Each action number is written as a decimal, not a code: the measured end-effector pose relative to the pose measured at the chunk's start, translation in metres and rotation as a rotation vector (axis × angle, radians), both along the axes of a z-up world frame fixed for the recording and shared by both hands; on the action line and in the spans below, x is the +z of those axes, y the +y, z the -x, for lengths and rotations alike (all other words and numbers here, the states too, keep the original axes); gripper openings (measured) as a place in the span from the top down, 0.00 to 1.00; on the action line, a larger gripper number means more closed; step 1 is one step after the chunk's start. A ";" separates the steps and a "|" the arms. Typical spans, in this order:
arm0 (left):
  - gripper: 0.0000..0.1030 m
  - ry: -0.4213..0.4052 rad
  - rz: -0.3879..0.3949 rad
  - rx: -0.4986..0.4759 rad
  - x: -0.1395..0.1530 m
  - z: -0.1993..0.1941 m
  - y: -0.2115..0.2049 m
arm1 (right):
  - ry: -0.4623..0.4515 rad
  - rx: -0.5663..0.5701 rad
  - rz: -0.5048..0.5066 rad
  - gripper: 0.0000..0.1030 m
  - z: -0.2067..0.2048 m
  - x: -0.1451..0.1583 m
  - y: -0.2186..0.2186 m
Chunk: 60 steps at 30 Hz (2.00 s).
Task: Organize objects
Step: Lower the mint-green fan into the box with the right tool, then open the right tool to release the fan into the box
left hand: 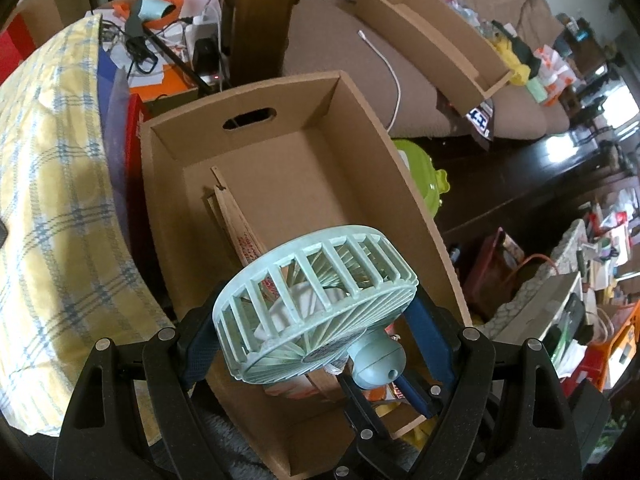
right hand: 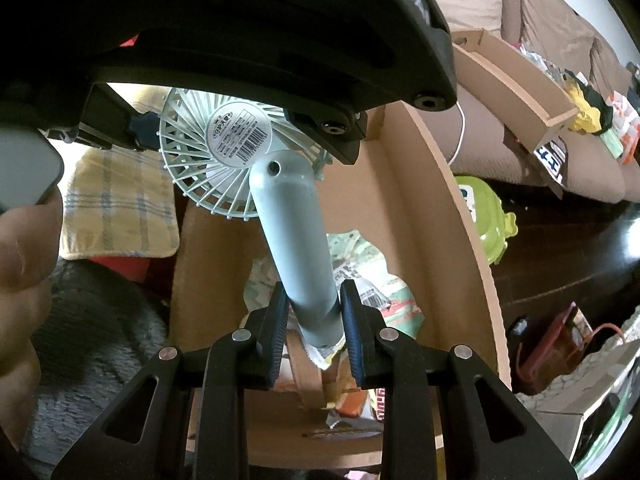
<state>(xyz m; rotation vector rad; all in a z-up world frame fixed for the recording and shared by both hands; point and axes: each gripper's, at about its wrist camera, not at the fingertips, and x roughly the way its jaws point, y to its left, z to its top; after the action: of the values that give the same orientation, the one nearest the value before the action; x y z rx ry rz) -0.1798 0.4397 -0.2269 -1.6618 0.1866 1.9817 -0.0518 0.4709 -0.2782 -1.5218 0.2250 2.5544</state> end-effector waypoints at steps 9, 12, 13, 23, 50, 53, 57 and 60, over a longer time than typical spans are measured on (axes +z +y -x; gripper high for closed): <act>0.20 -0.041 0.010 -0.016 -0.016 0.001 0.007 | -0.038 -0.011 0.010 0.76 0.000 -0.012 0.002; 0.20 -0.052 0.018 -0.024 -0.022 0.001 0.011 | -0.050 -0.012 0.017 0.76 -0.001 -0.017 0.004; 0.20 -0.056 0.020 -0.024 -0.023 0.001 0.011 | -0.053 -0.011 0.019 0.76 -0.001 -0.018 0.004; 0.20 -0.097 0.031 -0.031 -0.041 0.003 0.016 | -0.092 -0.023 0.039 0.76 -0.003 -0.032 0.012; 0.20 -0.288 0.045 -0.008 -0.075 0.002 0.012 | -0.159 -0.012 0.087 0.75 -0.008 -0.053 0.016; 0.20 -0.211 0.044 -0.001 -0.059 0.002 0.009 | -0.144 -0.026 0.073 0.73 -0.009 -0.050 0.017; 0.19 -0.114 0.035 0.015 -0.036 0.005 0.004 | -0.104 -0.046 0.059 0.60 -0.011 -0.042 0.019; 0.19 -0.026 0.027 0.044 -0.015 0.009 -0.002 | -0.077 -0.056 0.054 0.60 -0.013 -0.034 0.023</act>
<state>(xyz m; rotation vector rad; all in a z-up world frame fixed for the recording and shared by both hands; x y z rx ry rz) -0.1891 0.4375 -0.2416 -1.7216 0.1694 1.9976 -0.0390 0.4937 -0.3125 -1.6051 0.3241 2.4605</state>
